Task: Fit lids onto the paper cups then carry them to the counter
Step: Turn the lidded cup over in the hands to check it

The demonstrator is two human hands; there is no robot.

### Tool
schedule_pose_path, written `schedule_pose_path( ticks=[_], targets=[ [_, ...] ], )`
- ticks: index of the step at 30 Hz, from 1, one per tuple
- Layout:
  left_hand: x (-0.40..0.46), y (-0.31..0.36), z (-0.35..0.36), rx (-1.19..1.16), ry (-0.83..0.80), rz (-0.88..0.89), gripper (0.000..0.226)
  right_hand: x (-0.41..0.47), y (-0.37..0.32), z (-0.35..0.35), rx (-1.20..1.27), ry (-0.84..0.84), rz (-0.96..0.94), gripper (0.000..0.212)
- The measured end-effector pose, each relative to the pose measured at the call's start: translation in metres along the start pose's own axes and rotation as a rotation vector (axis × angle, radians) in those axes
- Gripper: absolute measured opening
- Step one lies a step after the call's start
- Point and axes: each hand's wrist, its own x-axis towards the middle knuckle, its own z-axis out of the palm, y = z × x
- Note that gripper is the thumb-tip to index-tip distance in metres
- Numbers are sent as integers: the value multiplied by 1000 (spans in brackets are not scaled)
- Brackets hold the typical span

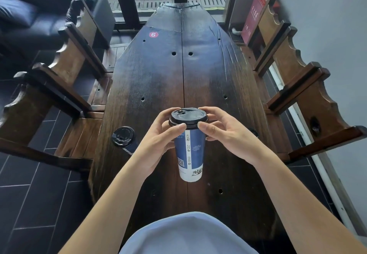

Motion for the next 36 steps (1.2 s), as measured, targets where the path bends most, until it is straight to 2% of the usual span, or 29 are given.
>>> schedule_pose_path(
  ticks=[2,10,16,27,36],
  targets=[
    [1,-1,-1,9,1,0,79,2,2,1,-11,17,-3,58],
    [10,-16,-7,143,0,-38,64,7,19,-1,-42,8,69,55],
    [24,-31,-8,387,31,-53,65,15,42,-3,-96,16,117,60],
    [66,-77,-5,552,56,-11,76,47,95,-4,-141,13,158,68],
    [103,-133,6,617,47,-118,77,66,159,5,-133,-2,316,74]
  ],
)
